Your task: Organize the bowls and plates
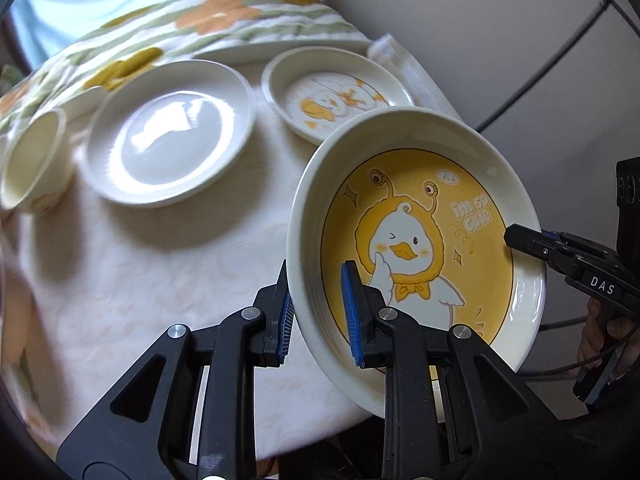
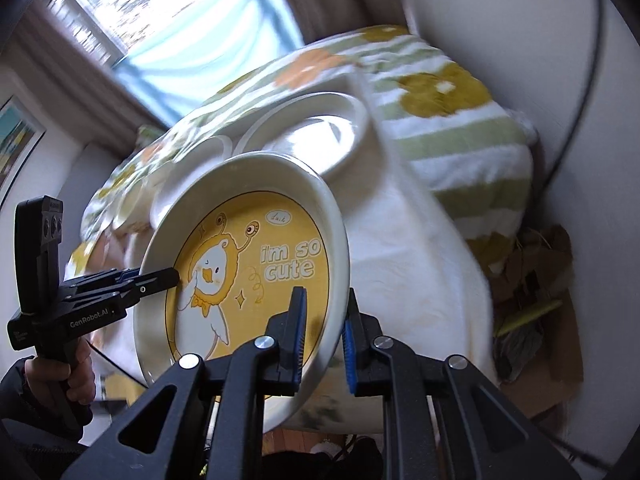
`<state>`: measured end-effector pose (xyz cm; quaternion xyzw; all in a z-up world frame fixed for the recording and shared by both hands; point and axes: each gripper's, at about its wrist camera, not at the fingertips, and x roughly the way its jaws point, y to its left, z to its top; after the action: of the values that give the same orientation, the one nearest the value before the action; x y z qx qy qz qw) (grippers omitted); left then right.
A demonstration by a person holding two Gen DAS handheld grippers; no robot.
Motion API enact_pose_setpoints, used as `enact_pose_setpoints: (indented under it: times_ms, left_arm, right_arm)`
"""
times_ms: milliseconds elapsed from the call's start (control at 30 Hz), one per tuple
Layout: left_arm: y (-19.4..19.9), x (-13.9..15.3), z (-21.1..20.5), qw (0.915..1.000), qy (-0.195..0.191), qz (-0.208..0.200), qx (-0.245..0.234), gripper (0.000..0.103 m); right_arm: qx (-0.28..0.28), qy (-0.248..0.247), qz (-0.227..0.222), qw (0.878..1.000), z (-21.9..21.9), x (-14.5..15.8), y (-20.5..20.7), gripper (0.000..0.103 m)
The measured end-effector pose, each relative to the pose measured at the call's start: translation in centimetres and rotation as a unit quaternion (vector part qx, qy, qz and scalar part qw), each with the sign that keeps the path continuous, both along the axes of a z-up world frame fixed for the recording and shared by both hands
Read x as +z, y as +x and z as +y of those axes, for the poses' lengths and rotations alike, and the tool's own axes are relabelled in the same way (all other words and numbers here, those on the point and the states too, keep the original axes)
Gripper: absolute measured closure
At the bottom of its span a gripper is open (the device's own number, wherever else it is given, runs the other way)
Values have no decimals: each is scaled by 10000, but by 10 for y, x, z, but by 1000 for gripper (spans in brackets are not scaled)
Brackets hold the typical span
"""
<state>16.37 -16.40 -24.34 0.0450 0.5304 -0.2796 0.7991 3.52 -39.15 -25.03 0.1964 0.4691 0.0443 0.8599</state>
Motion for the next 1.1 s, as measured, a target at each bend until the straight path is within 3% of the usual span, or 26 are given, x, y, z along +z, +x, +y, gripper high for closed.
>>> enact_pose_setpoints:
  times_ms: [333, 500, 667, 900, 1100]
  left_arm:
    - [-18, 22, 124, 9928, 11, -214, 1179, 83]
    - [-18, 9, 184, 9877, 162, -154, 1551, 83]
    - [-12, -21, 236, 9858, 72, 94, 1675, 83]
    - [-1, -61, 267, 9842, 172, 247, 1744, 83]
    - [-4, -68, 274, 9859, 132, 134, 1660, 83]
  right_arm:
    - [1254, 5, -57, 9921, 105, 12, 46, 88]
    - [1632, 51, 86, 9865, 165, 1, 63, 88]
    - [1807, 139, 262, 9831, 214, -25, 78, 88]
    - [1830, 80, 420, 9822, 249, -53, 97, 88]
    - [1859, 72, 261, 9822, 244, -62, 94, 88]
